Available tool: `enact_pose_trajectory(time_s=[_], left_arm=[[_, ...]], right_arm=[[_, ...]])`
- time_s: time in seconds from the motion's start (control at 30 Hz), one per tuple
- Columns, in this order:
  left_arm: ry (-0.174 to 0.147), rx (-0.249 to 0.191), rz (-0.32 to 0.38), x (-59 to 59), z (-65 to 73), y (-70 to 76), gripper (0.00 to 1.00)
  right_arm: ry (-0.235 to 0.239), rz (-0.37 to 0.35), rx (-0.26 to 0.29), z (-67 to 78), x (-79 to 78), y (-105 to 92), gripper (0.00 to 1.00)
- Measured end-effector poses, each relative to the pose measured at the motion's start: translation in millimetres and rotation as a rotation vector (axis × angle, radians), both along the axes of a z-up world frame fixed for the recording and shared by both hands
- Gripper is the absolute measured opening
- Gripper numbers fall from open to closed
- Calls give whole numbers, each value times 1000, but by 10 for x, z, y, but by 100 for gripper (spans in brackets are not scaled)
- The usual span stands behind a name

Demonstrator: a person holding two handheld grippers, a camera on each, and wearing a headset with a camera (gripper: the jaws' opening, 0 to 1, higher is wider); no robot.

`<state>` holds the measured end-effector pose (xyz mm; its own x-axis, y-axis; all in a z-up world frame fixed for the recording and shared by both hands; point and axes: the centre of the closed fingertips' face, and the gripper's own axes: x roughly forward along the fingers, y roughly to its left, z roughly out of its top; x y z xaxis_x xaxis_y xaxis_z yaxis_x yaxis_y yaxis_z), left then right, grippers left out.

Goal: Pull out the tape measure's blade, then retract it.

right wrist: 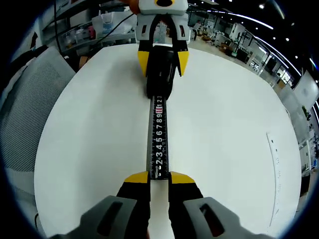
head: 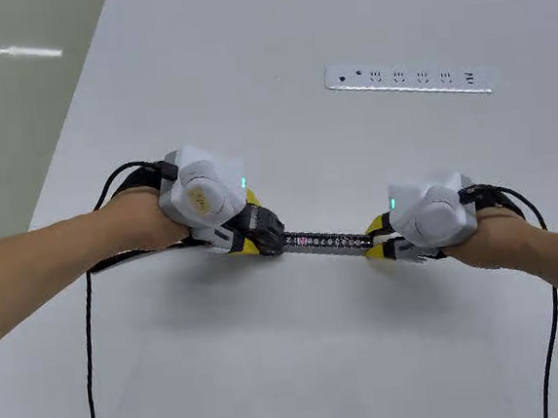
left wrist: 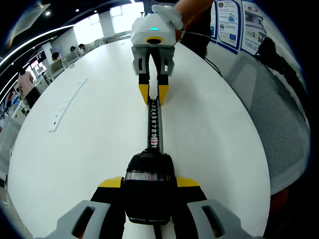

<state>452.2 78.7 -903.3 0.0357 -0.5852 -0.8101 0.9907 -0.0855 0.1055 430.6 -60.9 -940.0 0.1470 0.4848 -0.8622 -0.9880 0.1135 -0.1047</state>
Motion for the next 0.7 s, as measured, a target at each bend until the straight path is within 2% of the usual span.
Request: enact_pose_trajectory(time_s=[0.7], left_arm=[[-5,8,-5,2,-1,-2,32]], right_arm=[[4,-27,-28,11,-28,-342,12]])
